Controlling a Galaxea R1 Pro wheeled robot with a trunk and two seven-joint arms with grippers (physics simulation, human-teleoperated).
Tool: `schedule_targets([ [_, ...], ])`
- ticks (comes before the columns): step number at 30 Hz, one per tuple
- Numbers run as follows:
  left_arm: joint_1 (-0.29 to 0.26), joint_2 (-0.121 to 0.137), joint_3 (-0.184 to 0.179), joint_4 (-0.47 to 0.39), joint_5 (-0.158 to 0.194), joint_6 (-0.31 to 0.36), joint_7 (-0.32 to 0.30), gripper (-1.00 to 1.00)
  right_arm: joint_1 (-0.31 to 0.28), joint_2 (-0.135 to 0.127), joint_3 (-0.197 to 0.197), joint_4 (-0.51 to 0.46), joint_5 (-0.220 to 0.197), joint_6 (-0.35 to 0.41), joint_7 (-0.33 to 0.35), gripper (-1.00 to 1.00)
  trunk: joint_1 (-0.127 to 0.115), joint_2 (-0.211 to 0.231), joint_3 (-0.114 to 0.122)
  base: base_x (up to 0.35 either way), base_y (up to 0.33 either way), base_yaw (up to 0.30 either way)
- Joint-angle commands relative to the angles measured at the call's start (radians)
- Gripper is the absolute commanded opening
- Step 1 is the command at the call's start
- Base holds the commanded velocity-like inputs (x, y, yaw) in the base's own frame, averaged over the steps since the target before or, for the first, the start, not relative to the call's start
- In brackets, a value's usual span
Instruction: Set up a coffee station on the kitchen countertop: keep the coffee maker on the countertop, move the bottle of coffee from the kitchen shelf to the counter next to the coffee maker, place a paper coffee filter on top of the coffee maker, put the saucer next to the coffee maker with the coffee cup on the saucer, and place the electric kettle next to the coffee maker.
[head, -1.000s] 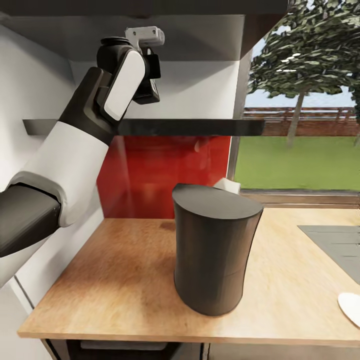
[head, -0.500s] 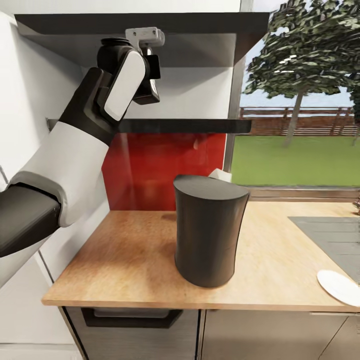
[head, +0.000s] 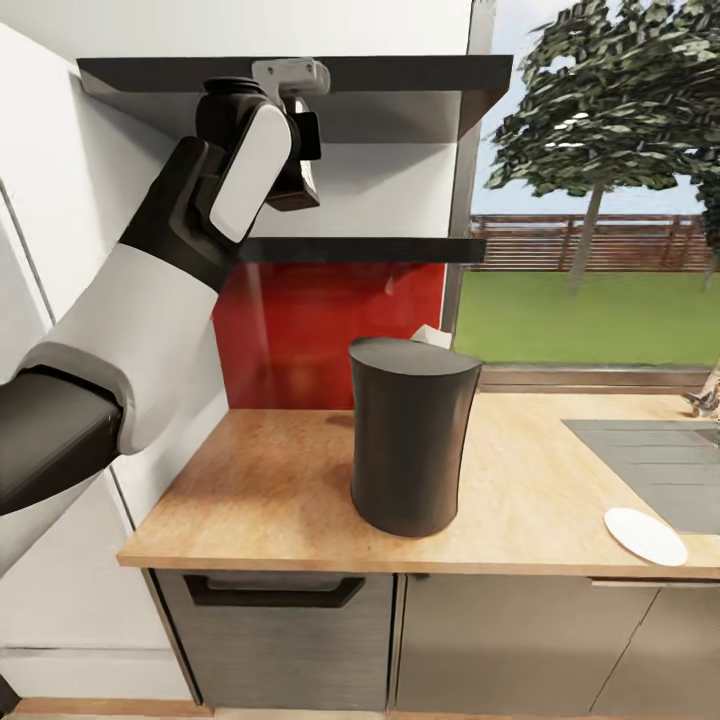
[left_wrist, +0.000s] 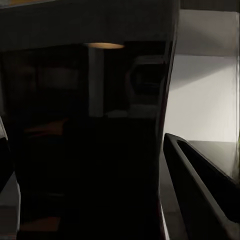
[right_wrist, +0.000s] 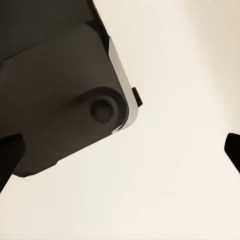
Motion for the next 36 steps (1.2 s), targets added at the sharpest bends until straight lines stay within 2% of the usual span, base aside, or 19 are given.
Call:
schedule_targets([
  [1, -0.001, 0.0, -0.003, -0.001, 0.009, 0.001, 0.009, -1.0, -0.001, 0.0, -0.007, 0.002, 0.01, -0.006, 0.001, 1.0, 0.0, -0.001, -0.002, -0.282, 0.0, 0.0],
  [10, 0.007, -0.004, -0.009, -0.015, 0.011, 0.002, 0.006, -1.0, -0.001, 0.0, -0.007, 0.002, 0.01, -0.006, 0.001, 1.0, 0.0, -0.001, -0.002, -0.082, 0.0, 0.0],
  [12, 0.031, -0.007, -0.01, -0.066, 0.012, 0.003, 0.003, -1.0, -0.001, 0.0, -0.007, 0.002, 0.01, -0.006, 0.001, 1.0, 0.0, -0.001, -0.002, -0.006, 0.0, 0.0],
  [16, 0.123, -0.008, -0.01, -0.219, 0.013, 0.005, 0.002, -1.0, -0.001, 0.0, -0.007, 0.002, 0.01, -0.006, 0.001, 1.0, 0.0, -0.001, -0.002, -0.002, 0.0, 0.0],
  [21, 0.188, -0.008, -0.012, -0.335, 0.014, 0.009, 0.0, -1.0, -0.001, 0.0, -0.008, 0.002, 0.01, -0.006, 0.001, 1.0, 0.0, -0.001, -0.002, 0.0, 0.0, 0.0],
  [23, 0.21, -0.008, -0.012, -0.38, 0.015, 0.02, -0.003, -1.0, -0.001, 0.0, -0.008, 0.002, 0.01, -0.006, 0.001, 1.0, 0.0, -0.001, -0.002, 0.0, 0.0, 0.0],
  [27, 0.289, -0.013, -0.013, -0.534, 0.017, 0.056, -0.009, -1.0, -0.001, -0.001, -0.008, 0.002, 0.01, -0.006, 0.001, 1.0, 0.0, -0.001, -0.002, 0.0, 0.0, 0.0],
  [28, 0.299, -0.014, -0.013, -0.552, 0.018, 0.069, -0.025, -1.0, -0.001, -0.001, -0.008, 0.002, 0.01, -0.006, 0.0, 1.0, 0.0, -0.001, -0.002, 0.0, 0.0, 0.0],
  [30, 0.328, -0.014, -0.013, -0.599, 0.018, 0.118, -0.142, -1.0, -0.001, -0.001, -0.008, 0.002, 0.01, -0.006, -0.023, 1.0, 0.0, -0.001, -0.002, 0.0, 0.0, 0.0],
  [32, 0.342, -0.014, -0.013, -0.621, 0.018, 0.136, -0.213, -1.0, -0.001, -0.001, -0.008, 0.002, 0.01, -0.005, -0.042, 1.0, 0.0, -0.001, -0.002, -0.017, 0.0, 0.0],
  [34, 0.358, -0.014, -0.012, -0.635, 0.018, 0.147, -0.259, -1.0, -0.001, 0.0, -0.007, 0.003, 0.01, -0.005, -0.055, 1.0, 0.0, -0.001, -0.002, -0.168, 0.0, 0.0],
  [36, 0.372, -0.013, -0.012, -0.639, 0.018, 0.151, -0.274, -1.0, -0.001, 0.0, -0.007, 0.003, 0.01, -0.005, -0.059, 1.0, 0.0, -0.001, -0.002, -0.192, 0.0, 0.0],
])
